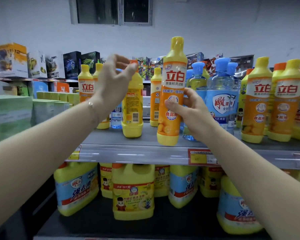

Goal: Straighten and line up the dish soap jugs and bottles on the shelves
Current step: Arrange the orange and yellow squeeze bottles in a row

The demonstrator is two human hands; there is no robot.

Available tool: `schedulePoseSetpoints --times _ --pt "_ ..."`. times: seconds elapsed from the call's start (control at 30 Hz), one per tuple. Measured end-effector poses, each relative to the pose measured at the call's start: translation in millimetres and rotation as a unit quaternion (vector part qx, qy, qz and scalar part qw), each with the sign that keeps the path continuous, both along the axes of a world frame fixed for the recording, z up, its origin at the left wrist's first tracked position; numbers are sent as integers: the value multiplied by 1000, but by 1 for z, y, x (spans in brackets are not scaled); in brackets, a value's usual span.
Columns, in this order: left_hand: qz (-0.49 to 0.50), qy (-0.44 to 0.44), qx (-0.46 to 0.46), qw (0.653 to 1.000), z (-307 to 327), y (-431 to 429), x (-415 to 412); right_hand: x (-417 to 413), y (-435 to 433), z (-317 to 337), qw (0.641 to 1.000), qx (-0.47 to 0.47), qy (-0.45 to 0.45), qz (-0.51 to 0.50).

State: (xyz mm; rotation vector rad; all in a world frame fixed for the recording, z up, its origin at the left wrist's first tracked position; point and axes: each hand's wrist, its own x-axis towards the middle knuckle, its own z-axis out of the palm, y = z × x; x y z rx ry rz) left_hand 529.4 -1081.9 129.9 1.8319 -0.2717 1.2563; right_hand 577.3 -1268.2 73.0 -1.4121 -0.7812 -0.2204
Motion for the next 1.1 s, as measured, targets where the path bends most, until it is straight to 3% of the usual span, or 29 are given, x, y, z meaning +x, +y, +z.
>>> schedulePoseSetpoints --times 0.07,0.13,0.23,0.33,0.57,0.8,0.97,1.1 --pt "101 -18 37 994 -29 17 5 1 -7 -2 1000 7 3 -16" --pt "142 37 49 988 -53 25 12 3 -13 -2 999 21 9 -25" --pt "111 178 -3 978 -74 25 23 4 -19 -2 999 33 15 -33" --pt "85 249 -49 964 -83 19 33 4 -21 -3 998 37 14 -45" --pt "75 299 -75 948 -72 19 46 3 -20 -3 998 30 10 -55" --pt "-70 345 -193 916 -64 27 60 6 -13 -2 998 18 3 -55" --pt "-21 307 -178 934 -67 16 62 12 -4 -3 998 20 -1 -66" --pt "94 278 -157 943 -72 -13 65 17 9 -2 996 32 4 -82"
